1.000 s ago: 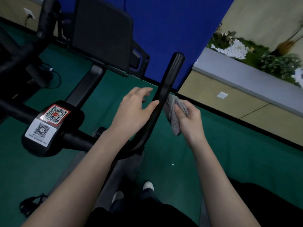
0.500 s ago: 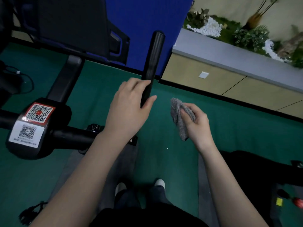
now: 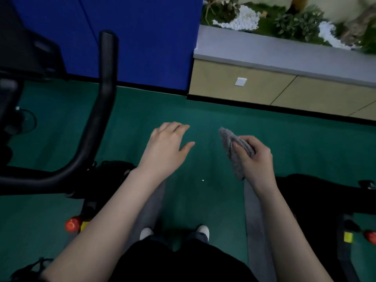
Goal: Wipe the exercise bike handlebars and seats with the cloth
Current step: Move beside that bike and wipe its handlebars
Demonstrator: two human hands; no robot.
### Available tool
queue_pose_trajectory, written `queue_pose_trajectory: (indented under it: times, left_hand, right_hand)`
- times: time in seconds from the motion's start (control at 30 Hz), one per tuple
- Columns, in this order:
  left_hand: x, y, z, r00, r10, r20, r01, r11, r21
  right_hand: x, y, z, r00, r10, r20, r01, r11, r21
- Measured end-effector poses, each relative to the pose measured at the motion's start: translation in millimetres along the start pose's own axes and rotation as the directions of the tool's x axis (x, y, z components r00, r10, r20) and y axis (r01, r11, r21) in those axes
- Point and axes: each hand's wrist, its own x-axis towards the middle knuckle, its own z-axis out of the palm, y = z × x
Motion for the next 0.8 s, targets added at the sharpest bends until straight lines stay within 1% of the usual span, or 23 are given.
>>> queue_pose_trajectory:
  times: [0.1,0.2,0.37,0.5,0.6,0.7,0.8]
  left_hand:
    - [14,26,33,0.998,-0.009,0.066,0.007,1.0,0.019]
    - [28,54,66,0.993,-0.011,0.119,0.005,0.999,0.05]
    - [48,78,105,0.969,-0.064,0.239,0.039,0.994,0.105]
    - [60,84,125,0.932,-0.11,0.347,0.073,0.99,0.119]
    - [72,82,137,0.904,-0.132,0.408,0.079,0.986,0.144]
    - [94,74,145,0.892,-0.152,0.426,0.096,0.984,0.15]
    - [125,63,151,0.902,-0.152,0.404,0.108,0.986,0.128]
  right_hand:
    - [4,27,-43,1.0,0.023,-0.012,-0.023,1.0,-0.021]
    - [6,55,-86,0.996,0.079,-0.04,-0.079,0.997,-0.006]
    - [8,92,-130,0.983,0.153,-0.1,-0.151,0.988,0.028]
    - [16,110,-139,0.972,0.198,-0.124,-0.193,0.98,0.048]
    - [32,116,-137,0.971,0.206,-0.122,-0.205,0.979,0.024]
    - [61,120,-130,0.973,0.21,-0.098,-0.211,0.977,0.002]
    - [98,119,-120,0.981,0.181,-0.074,-0.184,0.982,-0.039]
